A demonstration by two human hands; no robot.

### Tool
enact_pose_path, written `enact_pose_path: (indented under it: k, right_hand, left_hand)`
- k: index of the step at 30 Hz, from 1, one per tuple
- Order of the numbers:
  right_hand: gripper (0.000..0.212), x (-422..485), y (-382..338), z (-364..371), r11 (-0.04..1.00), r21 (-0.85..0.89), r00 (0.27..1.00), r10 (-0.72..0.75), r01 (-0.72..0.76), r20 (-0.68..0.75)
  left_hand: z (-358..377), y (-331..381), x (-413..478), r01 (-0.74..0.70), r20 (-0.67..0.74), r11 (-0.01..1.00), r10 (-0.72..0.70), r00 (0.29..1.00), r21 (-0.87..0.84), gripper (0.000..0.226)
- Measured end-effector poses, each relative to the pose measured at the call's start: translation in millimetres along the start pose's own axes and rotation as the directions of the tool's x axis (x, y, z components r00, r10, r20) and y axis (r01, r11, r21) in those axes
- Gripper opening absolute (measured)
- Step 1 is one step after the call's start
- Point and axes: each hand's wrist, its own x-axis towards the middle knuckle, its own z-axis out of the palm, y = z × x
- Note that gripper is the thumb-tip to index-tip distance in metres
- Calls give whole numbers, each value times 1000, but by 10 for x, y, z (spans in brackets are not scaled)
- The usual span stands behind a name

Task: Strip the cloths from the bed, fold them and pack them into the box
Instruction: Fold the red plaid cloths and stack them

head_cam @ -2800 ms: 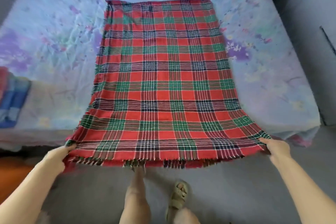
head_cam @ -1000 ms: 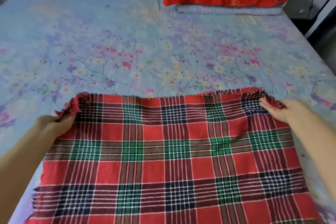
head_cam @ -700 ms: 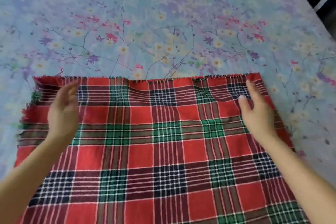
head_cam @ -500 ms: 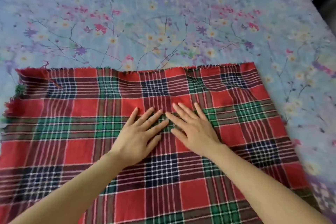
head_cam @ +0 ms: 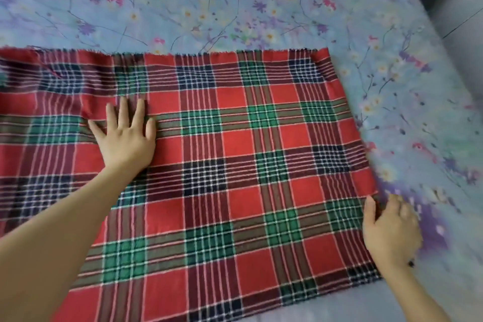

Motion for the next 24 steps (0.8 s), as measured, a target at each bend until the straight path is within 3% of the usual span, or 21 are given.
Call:
enact_pose_path:
  k: [4,7,11,16,18,21,22,24]
  right_hand:
    - [50,-287,325,-217,959,77,930,241,-271,277]
    - [52,-322,366,-351,965,112,885,168,-238,434]
    - [32,-607,-194,-904,902,413,945,-16,-128,327]
    - [70,-1521,-1605,-1442,701,703,910,-362,122,203]
    - [76,-1992,-2160,-1600,597,780,858,-485,187,166]
    - [77,-2806,-2854,-1683,485,823,715,-684,296,146]
    - [78,-3074,-3041,-1612,496,790,659,-735,361,161]
    - [79,-3603,-3332,-1295,553,659,553,-798,510,241]
  left_hand:
    - [12,-470,-871,-48,16,999,48,999,-9,54]
    - [53,-895,-1442,1,65,1000,-1,998,0,62]
    - [59,-1381,-2166,82,125,995,-74,989,-58,65]
    - [1,-1980,-2806,235,206,967,-211,956,-98,61]
    - [6,-2176,-2941,247,207,955,-212,955,-163,62]
    - [-21,-2356,-2996,240,165,904,-192,967,-353,61]
    - [-61,-2389,-2981,265,171,857,-209,963,-443,51]
    - [-161,-2471,-2958,350,189,647,-307,933,-677,30]
